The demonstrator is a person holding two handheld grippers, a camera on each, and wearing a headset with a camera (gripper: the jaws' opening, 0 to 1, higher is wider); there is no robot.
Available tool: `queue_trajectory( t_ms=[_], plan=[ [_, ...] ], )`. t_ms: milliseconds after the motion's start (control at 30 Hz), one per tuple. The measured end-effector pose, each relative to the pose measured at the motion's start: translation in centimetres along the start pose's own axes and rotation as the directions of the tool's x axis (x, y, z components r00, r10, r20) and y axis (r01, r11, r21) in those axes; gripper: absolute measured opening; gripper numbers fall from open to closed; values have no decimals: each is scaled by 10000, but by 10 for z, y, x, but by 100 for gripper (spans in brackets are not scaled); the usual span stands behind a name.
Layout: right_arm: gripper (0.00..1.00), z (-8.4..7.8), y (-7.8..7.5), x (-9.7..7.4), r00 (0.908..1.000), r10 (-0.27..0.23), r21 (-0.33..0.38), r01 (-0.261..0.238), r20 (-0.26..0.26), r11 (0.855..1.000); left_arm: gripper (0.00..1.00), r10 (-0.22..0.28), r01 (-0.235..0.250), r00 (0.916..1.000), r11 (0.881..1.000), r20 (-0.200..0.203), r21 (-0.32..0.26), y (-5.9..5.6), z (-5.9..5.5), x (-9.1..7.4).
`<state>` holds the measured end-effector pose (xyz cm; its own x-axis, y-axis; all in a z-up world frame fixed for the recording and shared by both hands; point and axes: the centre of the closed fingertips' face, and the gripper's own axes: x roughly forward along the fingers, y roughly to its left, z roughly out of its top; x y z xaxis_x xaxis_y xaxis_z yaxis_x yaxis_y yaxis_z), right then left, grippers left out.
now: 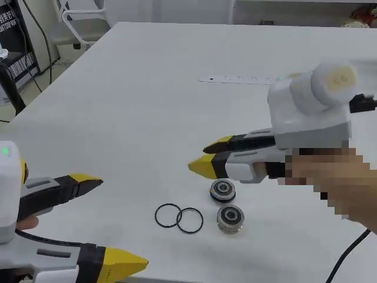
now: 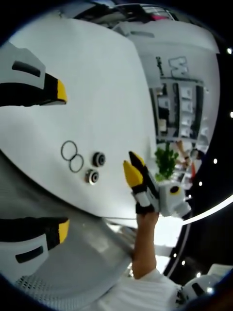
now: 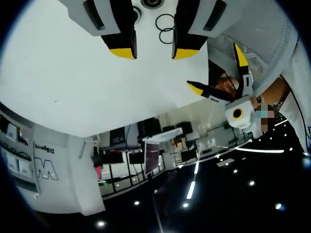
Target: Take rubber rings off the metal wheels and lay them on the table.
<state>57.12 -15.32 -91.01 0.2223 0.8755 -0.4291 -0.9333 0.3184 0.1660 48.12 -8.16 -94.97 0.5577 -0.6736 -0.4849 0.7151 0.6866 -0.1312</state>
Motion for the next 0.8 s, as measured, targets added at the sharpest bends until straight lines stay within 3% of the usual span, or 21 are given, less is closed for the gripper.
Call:
queue_trajectory(
  t_ms=[133, 200, 433, 500, 567, 733, 800],
  plan=[
    [28, 14, -13, -9, 9984, -201, -175, 210, 527, 9996, 97, 40, -32, 9997, 9994, -247, 348, 1, -1, -1],
    [28, 13, -21, -14, 9977, -323, -161, 333, 592, 9993, 98, 176, -150, 9991, 9977, -381, 664, 3, 0, -2],
    [27, -15, -43, -25, 9954, -691, 240, 676, 668, 9974, 95, -158, 158, 9999, 9920, -3, 1255, -1, 32, 4],
    [25, -27, -44, -25, 9974, -555, 449, 535, 457, 9976, 94, -196, 179, 9998, 9864, 88, 1635, 1, 45, 6],
    [25, -45, -46, -26, 9980, -500, -87, 497, -377, 9987, 92, -200, 155, 9996, 9795, 203, 2009, 2, 58, 9],
    [24, -67, -53, -25, 9953, -480, 328, 509, -841, 9982, 85, -273, 161, 9989, 9634, 381, 2675, 4, 86, 18],
    [24, -79, -56, -25, 9908, -530, 261, 566, -1247, 9981, 84, -381, 255, 9986, 9571, 380, 2886, 5, 97, 25]
  ],
)
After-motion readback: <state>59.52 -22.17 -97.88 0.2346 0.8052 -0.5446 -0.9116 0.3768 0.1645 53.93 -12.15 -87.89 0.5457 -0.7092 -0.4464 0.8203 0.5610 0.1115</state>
